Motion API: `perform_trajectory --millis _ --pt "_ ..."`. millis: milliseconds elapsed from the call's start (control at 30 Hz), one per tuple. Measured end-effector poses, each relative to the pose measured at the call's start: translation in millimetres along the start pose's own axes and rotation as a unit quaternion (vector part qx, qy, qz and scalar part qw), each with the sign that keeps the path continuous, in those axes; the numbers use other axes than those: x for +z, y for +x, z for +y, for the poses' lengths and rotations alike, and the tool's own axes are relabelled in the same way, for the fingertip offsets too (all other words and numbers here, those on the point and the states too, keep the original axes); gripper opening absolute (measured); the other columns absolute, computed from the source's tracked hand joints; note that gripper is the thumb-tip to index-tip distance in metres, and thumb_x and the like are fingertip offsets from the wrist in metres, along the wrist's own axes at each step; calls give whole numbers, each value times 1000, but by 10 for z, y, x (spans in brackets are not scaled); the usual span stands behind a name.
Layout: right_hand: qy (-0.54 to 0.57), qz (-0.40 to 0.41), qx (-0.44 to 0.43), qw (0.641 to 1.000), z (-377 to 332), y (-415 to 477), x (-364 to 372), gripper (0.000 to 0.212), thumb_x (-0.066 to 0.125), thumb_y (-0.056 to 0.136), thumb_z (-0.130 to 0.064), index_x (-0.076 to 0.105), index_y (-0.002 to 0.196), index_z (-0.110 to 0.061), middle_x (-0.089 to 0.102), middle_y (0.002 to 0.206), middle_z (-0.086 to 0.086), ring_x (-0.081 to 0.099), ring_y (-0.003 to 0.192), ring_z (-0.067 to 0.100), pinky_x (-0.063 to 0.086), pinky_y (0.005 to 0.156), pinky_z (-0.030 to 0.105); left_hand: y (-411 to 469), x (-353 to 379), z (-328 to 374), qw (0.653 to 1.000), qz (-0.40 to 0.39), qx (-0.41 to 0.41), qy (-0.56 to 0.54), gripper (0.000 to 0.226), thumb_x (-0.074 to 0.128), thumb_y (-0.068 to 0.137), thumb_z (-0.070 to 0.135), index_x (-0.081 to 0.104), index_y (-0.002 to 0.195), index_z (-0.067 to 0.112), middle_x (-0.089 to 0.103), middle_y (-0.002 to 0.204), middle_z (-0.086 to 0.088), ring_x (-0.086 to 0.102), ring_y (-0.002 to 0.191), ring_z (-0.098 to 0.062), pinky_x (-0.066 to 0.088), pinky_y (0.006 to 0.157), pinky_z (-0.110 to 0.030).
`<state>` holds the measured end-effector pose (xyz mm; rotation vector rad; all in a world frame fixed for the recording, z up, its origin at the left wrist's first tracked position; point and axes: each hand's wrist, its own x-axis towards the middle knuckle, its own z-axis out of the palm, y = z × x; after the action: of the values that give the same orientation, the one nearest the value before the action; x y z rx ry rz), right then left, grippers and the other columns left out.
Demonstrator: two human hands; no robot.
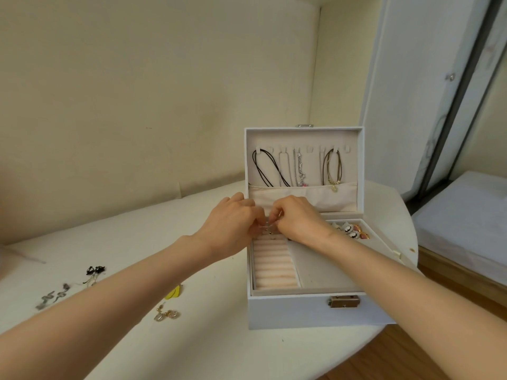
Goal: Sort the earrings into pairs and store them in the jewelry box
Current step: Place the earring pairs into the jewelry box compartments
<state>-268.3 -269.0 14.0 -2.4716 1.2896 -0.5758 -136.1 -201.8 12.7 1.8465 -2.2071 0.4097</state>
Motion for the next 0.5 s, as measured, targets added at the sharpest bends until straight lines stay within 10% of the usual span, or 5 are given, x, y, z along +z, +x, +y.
perform_trajectory --millis 133,333,500 --pt "15 17 -40 999 56 -103 -89 23 57 84 -4 74 85 -20 54 68 -12 55 72 15 47 70 28 -46 10 -53 999 37 21 -3 23 49 93 24 67 105 22 61 97 0 47 92 -24 29 71 -27" --pt "-8 -20 -77 997 132 -191 -42 24 60 87 -10 75 99 -24 68 102 -2 59 94 14 47 84 27 -78 31 -51 999 19 35 14 66 12 74 36 72 98 24 61 90 -3 50 86 -25 35 69 -32" --pt "-12 -21 -87 996 140 -207 -50 26 58 88 -7 74 102 -23 50 75 -21 47 81 4 38 76 19 -71 54 -71 999 13 41 25 63 15 70 33 74 92 23 62 83 -3 52 80 -26 40 66 -35"
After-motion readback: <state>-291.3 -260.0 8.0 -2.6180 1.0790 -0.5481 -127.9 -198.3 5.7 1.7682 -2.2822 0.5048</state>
